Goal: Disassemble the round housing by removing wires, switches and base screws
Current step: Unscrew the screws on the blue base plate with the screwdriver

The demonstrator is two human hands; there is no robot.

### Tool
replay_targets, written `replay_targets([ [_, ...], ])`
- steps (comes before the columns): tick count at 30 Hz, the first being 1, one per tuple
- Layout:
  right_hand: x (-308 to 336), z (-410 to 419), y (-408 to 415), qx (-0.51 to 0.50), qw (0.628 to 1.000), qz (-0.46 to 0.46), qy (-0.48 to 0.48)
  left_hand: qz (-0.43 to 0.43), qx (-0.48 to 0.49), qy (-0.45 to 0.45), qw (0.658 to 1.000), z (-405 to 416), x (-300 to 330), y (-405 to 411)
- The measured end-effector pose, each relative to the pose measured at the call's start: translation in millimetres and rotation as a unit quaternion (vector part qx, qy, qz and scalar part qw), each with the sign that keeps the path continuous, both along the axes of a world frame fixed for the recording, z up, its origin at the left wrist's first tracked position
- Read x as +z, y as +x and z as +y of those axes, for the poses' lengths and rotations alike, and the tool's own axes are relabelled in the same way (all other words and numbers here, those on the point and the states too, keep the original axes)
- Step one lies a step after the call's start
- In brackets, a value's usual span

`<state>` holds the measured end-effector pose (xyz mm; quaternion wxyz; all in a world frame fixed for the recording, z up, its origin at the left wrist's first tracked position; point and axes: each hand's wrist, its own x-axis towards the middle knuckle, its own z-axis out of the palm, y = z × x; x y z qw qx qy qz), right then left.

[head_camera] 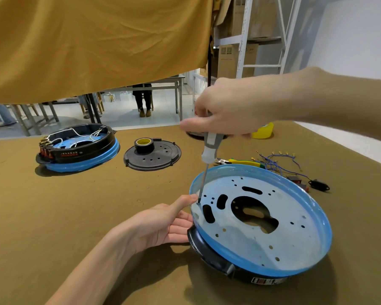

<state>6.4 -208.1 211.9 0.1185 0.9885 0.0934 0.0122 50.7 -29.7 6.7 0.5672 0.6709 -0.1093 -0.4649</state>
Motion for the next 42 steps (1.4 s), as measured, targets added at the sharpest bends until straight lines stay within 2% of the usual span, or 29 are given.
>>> replay_targets([
  [1, -2, 1, 1, 0.007, 0.999, -0.032, -0.037, 0.0, 0.0, 0.001, 1.0, 0, 0, 0],
  [2, -4, 2, 2, 0.025, 0.998, -0.049, -0.033, -0.001, 0.001, 0.003, 1.0, 0, 0, 0],
  [5, 4, 7, -3, 0.099, 0.987, 0.019, 0.123, -0.003, 0.002, 0.003, 1.0, 0, 0, 1],
  [8, 12, 5, -3, 0.138, 0.977, 0.08, 0.138, -0.003, 0.003, 0.0, 1.0, 0, 0, 0],
  [10, 9, 8, -3, 0.084, 0.989, 0.067, 0.104, -0.002, 0.006, 0.0, 1.0, 0, 0, 0],
  [12, 1, 9, 1, 0.02, 1.0, 0.01, 0.007, -0.002, 0.007, 0.002, 1.0, 0, -1, 0],
  [14, -6, 7, 5, 0.035, 0.995, -0.072, -0.058, -0.002, 0.004, 0.004, 1.0, -1, -1, 0],
  [16, -5, 5, 7, 0.071, 0.995, -0.067, 0.007, -0.003, 0.002, 0.002, 1.0, 0, -2, 1],
  [18, 2, 4, 3, 0.113, 0.986, -0.008, 0.121, -0.003, 0.003, 0.001, 1.0, 0, -2, 1],
  [21, 8, 1, 2, 0.137, 0.967, 0.087, 0.194, -0.006, 0.003, 0.004, 1.0, -1, -3, 2],
  [23, 4, 3, 3, 0.095, 0.979, 0.072, 0.163, -0.007, 0.005, 0.004, 1.0, -1, -2, 2],
  [25, 0, 5, 7, 0.034, 0.997, 0.019, 0.066, -0.003, 0.007, 0.004, 1.0, -1, -2, 2],
  [27, -2, 6, 9, 0.035, 0.999, -0.038, -0.011, -0.005, 0.003, 0.005, 1.0, -1, -2, 1],
  [28, -3, 6, 11, 0.047, 0.998, -0.041, -0.007, -0.006, 0.003, 0.005, 1.0, 0, -2, 1],
  [31, 7, 2, 7, 0.089, 0.986, 0.042, 0.133, -0.001, 0.003, 0.001, 1.0, 0, -3, 2],
  [32, 12, 2, 5, 0.105, 0.982, 0.064, 0.14, 0.001, 0.003, 0.0, 1.0, 0, -3, 2],
  [34, 14, -1, 6, 0.106, 0.981, 0.09, 0.136, 0.001, 0.004, -0.002, 1.0, 0, -3, 2],
  [36, 8, -1, 7, 0.045, 0.987, 0.083, 0.128, 0.003, 0.005, 0.0, 1.0, 0, -3, 2],
  [38, -2, -1, 7, 0.012, 0.999, 0.013, 0.027, 0.004, 0.006, 0.003, 1.0, -1, -3, 3],
  [40, -8, -1, 8, 0.045, 0.997, -0.05, -0.036, 0.001, 0.004, 0.002, 1.0, 0, -4, 3],
  [41, -8, -2, 9, 0.057, 0.997, -0.048, -0.012, 0.0, 0.004, -0.001, 1.0, 0, -5, 3],
  [42, -4, -1, 7, 0.066, 0.996, -0.025, 0.055, 0.0, 0.003, -0.004, 1.0, 0, -5, 4],
])
